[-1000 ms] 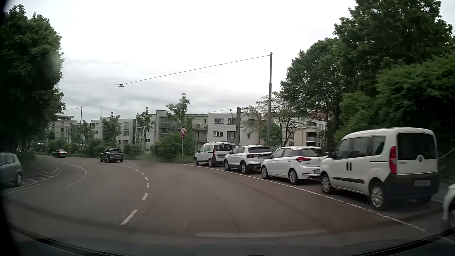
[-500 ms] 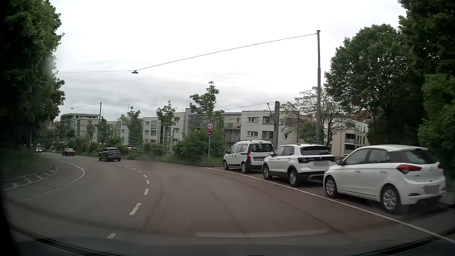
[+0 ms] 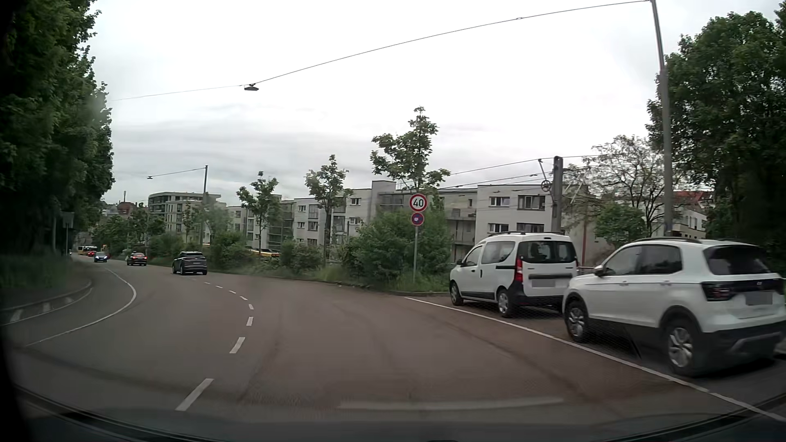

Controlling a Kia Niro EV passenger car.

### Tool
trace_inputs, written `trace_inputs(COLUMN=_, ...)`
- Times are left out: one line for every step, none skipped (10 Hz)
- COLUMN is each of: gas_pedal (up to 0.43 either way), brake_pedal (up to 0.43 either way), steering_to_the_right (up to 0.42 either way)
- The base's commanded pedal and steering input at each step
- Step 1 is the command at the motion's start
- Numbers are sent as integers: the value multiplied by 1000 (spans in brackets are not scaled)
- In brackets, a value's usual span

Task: Follow the waypoints while adhering to traffic rules and regulations

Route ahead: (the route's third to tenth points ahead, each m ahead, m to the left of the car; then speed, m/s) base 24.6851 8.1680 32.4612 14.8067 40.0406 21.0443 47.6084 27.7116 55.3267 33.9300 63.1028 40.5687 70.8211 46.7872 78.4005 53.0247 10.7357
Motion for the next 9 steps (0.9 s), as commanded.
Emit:
trace_inputs(gas_pedal=0, brake_pedal=0, steering_to_the_right=-93)
trace_inputs(gas_pedal=0, brake_pedal=0, steering_to_the_right=-93)
trace_inputs(gas_pedal=0, brake_pedal=0, steering_to_the_right=-95)
trace_inputs(gas_pedal=0, brake_pedal=0, steering_to_the_right=-100)
trace_inputs(gas_pedal=0, brake_pedal=0, steering_to_the_right=-107)
trace_inputs(gas_pedal=0, brake_pedal=0, steering_to_the_right=-109)
trace_inputs(gas_pedal=0, brake_pedal=0, steering_to_the_right=-110)
trace_inputs(gas_pedal=0, brake_pedal=0, steering_to_the_right=-110)
trace_inputs(gas_pedal=0, brake_pedal=0, steering_to_the_right=-109)
